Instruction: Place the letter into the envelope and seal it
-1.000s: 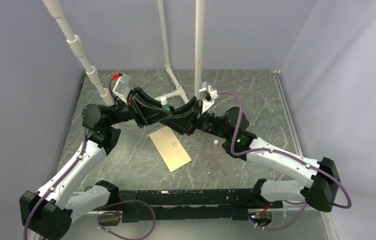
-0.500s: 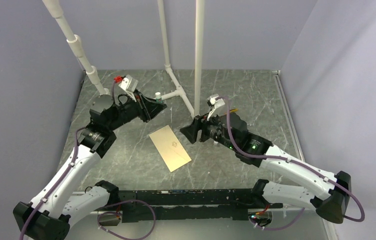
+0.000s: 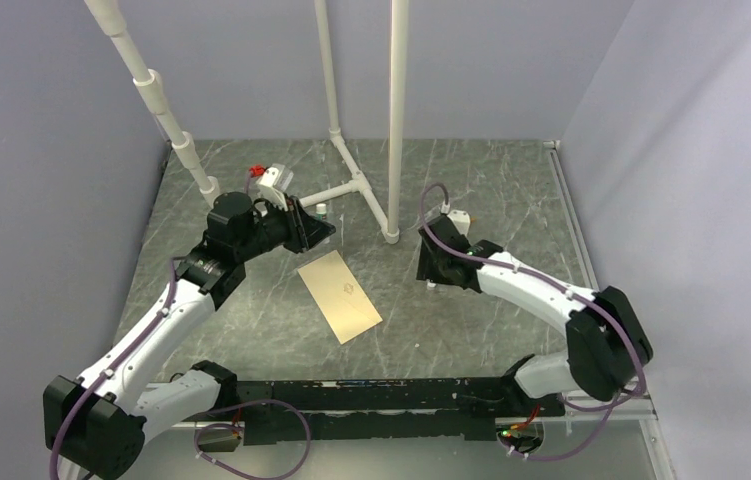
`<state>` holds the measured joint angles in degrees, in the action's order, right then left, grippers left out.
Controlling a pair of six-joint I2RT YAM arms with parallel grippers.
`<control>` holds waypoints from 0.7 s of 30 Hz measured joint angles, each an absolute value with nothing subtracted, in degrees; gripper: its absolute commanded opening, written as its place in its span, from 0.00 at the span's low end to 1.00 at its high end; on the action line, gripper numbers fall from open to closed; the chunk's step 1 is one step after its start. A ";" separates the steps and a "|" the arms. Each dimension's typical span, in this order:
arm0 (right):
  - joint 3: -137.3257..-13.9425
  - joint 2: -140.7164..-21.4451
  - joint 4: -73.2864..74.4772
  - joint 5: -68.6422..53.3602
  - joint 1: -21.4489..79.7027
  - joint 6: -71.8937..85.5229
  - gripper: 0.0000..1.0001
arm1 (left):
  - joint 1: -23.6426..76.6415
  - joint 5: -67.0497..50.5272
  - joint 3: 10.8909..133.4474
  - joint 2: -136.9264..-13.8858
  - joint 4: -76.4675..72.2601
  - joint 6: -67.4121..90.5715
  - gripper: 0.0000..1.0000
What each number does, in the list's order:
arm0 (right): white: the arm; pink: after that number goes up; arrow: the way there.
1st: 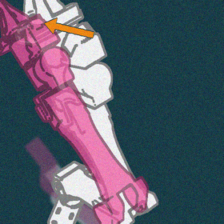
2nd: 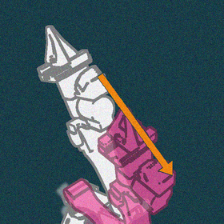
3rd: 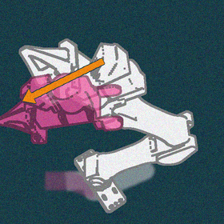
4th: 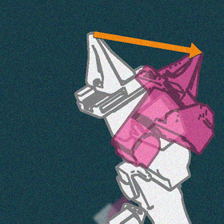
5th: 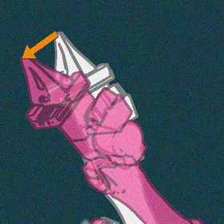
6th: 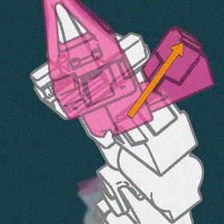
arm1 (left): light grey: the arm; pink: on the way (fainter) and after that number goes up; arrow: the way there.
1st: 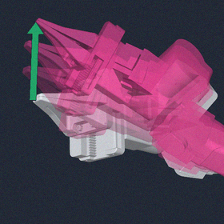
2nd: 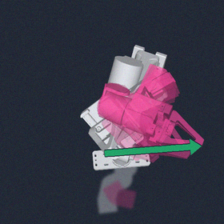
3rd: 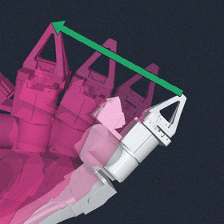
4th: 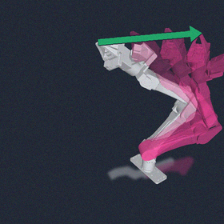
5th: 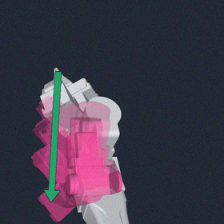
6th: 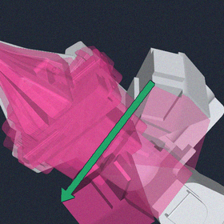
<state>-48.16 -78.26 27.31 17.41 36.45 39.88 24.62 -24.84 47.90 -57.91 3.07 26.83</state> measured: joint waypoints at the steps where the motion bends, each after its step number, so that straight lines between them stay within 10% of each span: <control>1: -48.18 -79.13 27.16 17.47 36.34 39.92 0.51 | 24.62 -25.08 47.90 -57.95 3.01 26.85 0.02; 18: -49.41 -90.13 26.94 17.54 35.29 40.27 0.38 | 24.62 -27.81 47.77 -58.02 0.21 27.70 0.02; 21: -49.84 -90.56 26.89 17.54 35.29 40.12 0.22 | 24.62 -28.08 47.77 -58.02 0.21 27.70 0.02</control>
